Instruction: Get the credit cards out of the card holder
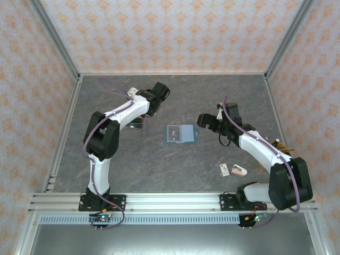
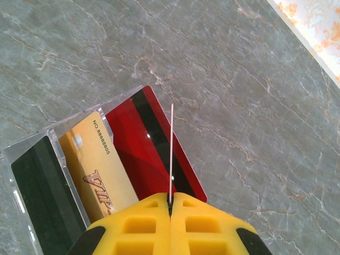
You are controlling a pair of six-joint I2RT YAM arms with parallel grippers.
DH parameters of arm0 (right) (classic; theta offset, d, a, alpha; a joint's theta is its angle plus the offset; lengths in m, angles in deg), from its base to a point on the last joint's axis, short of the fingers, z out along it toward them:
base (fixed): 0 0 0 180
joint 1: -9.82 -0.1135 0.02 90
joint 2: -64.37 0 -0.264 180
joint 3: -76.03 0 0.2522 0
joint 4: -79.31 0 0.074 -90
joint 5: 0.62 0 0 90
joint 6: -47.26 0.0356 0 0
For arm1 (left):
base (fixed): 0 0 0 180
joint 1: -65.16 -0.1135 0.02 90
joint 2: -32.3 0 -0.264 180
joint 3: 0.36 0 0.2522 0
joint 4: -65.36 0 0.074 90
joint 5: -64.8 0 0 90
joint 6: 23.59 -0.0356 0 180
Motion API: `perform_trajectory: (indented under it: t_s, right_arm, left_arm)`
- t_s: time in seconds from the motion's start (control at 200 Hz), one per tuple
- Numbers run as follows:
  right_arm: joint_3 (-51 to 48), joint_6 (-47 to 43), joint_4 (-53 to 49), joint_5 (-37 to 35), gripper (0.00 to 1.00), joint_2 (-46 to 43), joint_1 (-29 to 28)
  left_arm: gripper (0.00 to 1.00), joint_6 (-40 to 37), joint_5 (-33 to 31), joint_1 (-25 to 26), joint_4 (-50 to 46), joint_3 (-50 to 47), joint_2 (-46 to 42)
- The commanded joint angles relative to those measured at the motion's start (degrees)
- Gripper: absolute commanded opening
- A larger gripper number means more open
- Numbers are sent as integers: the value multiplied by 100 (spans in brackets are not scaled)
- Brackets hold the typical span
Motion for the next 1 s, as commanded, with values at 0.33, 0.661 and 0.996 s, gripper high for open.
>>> perform_trajectory:
  t_s: [0.33, 0.661, 0.996]
  right_arm:
    - [94, 0, -67, 3, 95, 32, 2]
    - [101, 18, -60, 37, 95, 39, -5]
    - [99, 27, -70, 46, 95, 28, -3]
  left_arm:
    - [0, -629, 768, 25, 670, -580, -429]
    - [0, -747, 579, 61, 612, -696, -587]
    - [12, -1056, 560, -35, 490, -224, -279]
